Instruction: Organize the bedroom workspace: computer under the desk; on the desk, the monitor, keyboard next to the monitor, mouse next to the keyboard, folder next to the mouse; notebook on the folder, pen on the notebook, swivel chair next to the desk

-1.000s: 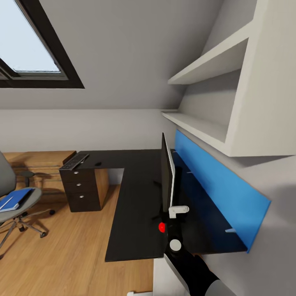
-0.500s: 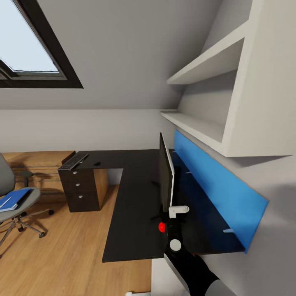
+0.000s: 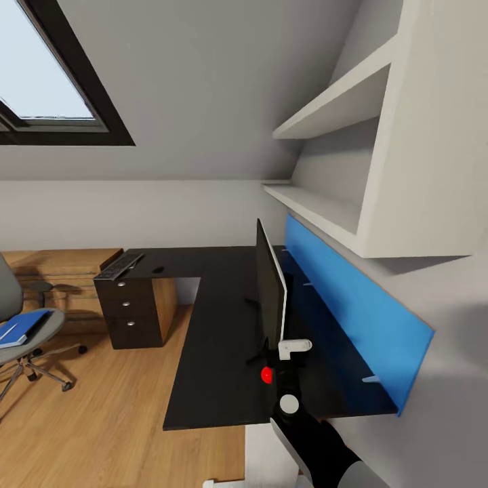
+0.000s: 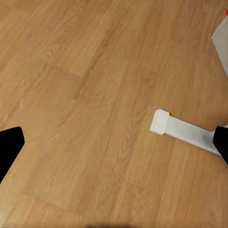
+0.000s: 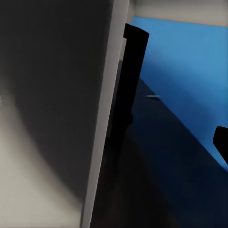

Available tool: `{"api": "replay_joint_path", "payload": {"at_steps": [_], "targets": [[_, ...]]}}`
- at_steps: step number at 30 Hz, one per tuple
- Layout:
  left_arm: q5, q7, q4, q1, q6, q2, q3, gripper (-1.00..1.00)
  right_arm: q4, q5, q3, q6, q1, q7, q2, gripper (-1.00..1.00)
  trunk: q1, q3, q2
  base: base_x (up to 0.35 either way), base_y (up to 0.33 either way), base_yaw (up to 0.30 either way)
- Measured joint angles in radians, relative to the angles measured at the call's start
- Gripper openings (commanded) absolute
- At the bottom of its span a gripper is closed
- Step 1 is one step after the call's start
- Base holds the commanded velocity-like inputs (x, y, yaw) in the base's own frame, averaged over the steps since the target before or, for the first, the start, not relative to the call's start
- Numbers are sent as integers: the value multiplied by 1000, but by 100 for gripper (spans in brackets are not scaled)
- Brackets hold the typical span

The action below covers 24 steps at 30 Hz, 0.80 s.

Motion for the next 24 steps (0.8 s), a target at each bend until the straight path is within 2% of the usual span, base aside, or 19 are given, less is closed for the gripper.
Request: {"api": "replay_joint_path", "payload": {"at_steps": [24], "targets": [[0, 0, 0, 0, 1, 0, -1, 100, -1, -1, 4, -2, 0, 0, 5, 100, 0, 0, 0, 0, 0, 0]]}}
